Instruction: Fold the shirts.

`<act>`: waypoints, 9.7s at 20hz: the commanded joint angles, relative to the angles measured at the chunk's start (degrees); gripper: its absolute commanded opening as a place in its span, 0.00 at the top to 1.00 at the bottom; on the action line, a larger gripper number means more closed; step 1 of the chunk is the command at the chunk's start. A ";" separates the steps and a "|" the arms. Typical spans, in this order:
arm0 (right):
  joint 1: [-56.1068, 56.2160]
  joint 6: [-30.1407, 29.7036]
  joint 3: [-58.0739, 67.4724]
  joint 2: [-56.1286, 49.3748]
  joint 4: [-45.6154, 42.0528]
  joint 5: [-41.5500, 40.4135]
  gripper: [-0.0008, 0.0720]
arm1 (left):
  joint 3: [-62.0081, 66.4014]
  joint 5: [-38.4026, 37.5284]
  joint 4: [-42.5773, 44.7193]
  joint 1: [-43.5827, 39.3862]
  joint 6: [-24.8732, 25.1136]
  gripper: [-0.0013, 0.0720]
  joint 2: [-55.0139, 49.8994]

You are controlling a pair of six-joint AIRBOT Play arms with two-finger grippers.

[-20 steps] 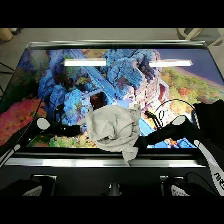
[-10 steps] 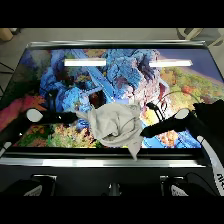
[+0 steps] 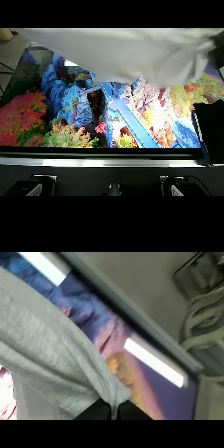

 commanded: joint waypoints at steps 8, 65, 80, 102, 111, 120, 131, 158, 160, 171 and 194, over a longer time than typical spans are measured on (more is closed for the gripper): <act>-0.04 2.95 7.28 8.22 -0.59 3.89 0.96 | 6.14 -10.12 2.56 -4.33 -1.64 0.94 8.63; -8.92 -1.31 2.56 17.44 3.52 -5.53 0.96 | 9.05 -14.69 4.72 -4.39 -4.00 0.94 13.38; -8.87 12.04 2.49 -43.47 20.48 -1.40 0.95 | -21.75 -8.44 5.18 -3.98 -8.72 0.94 -27.71; -28.72 1.60 -5.14 -44.33 20.06 32.89 0.32 | -52.74 -27.08 -19.91 14.62 14.53 0.21 -20.63; -24.17 -0.33 -9.62 -44.04 19.41 32.68 0.29 | -52.83 -16.52 -23.08 8.37 12.33 0.37 -24.20; -24.17 -2.21 -32.50 -41.64 23.26 17.16 0.24 | -52.81 -16.61 -23.08 7.26 12.35 0.94 -23.15; -24.22 -4.39 -24.00 -38.53 32.48 15.50 0.96 | -41.94 -17.68 -20.00 7.26 13.38 0.94 -10.58; -22.60 1.77 8.28 -12.70 22.97 32.59 0.96 | -4.55 -28.39 -5.38 7.26 2.84 0.94 1.38; -17.31 1.92 0.50 -19.93 19.34 30.53 0.96 | -11.87 -26.73 -5.38 7.26 2.89 0.94 -5.38; -5.40 10.93 -5.77 -41.92 10.88 -19.02 0.96 | -5.44 -12.81 -6.49 6.58 3.89 0.94 -42.14; -5.46 8.59 -19.69 -41.13 7.76 10.40 0.93 | -19.37 -34.47 -6.58 4.76 9.84 0.86 -42.18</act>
